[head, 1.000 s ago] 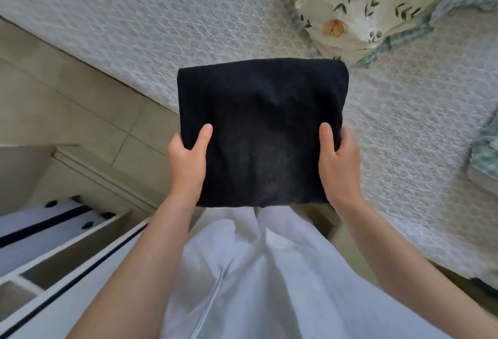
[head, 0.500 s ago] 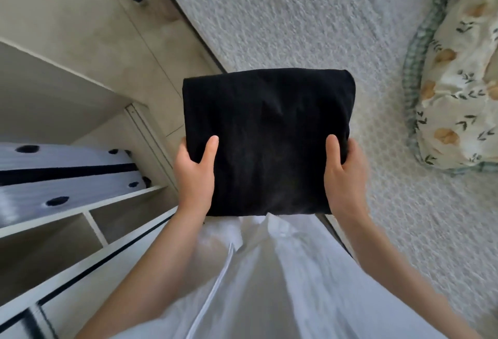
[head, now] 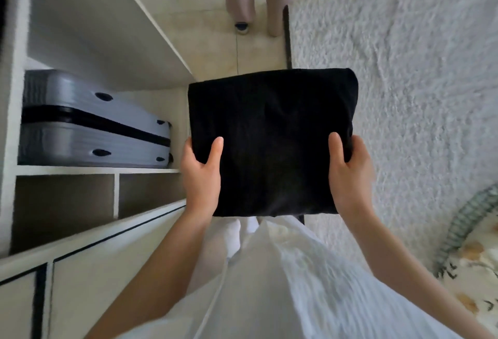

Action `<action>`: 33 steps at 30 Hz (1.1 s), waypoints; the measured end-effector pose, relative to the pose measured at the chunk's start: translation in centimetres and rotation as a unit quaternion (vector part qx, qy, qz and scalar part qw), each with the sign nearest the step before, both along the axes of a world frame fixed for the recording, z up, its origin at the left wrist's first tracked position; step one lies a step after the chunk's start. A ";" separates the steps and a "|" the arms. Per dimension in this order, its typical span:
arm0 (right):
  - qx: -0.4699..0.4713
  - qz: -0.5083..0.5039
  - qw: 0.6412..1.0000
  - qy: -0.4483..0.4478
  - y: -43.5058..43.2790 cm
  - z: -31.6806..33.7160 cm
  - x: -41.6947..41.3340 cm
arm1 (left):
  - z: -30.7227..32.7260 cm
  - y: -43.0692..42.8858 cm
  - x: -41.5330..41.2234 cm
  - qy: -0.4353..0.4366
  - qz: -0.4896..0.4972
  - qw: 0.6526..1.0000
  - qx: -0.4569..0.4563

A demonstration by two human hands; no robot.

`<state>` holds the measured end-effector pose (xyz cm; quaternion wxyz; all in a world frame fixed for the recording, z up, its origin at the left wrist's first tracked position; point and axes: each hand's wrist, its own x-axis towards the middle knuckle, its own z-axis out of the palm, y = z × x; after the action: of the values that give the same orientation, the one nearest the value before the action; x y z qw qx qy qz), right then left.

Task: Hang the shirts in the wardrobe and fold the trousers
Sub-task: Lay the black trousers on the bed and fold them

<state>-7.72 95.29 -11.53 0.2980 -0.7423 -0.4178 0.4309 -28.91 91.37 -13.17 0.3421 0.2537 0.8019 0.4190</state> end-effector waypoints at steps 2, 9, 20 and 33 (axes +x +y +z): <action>0.003 0.049 0.999 -0.010 2.4 0.1 -0.5 | 0.1 0.5 -0.2 0.004 0.042 0.999 0.000; 0.017 0.184 0.983 -0.011 8.7 0.6 -4.2 | 0.3 1.3 -1.6 0.021 0.163 0.986 0.025; 0.049 0.312 0.949 0.003 13.1 1.4 -14.4 | 1.3 1.4 -8.4 0.020 0.292 0.955 0.041; 0.086 0.399 0.912 0.027 19.2 3.3 -24.2 | 4.7 4.6 -14.6 0.028 0.376 0.925 0.051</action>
<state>-31.97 114.51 -8.19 0.1749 -0.4734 -0.7065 0.4961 -43.49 96.02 -8.43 0.1235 -0.0379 0.8251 0.5500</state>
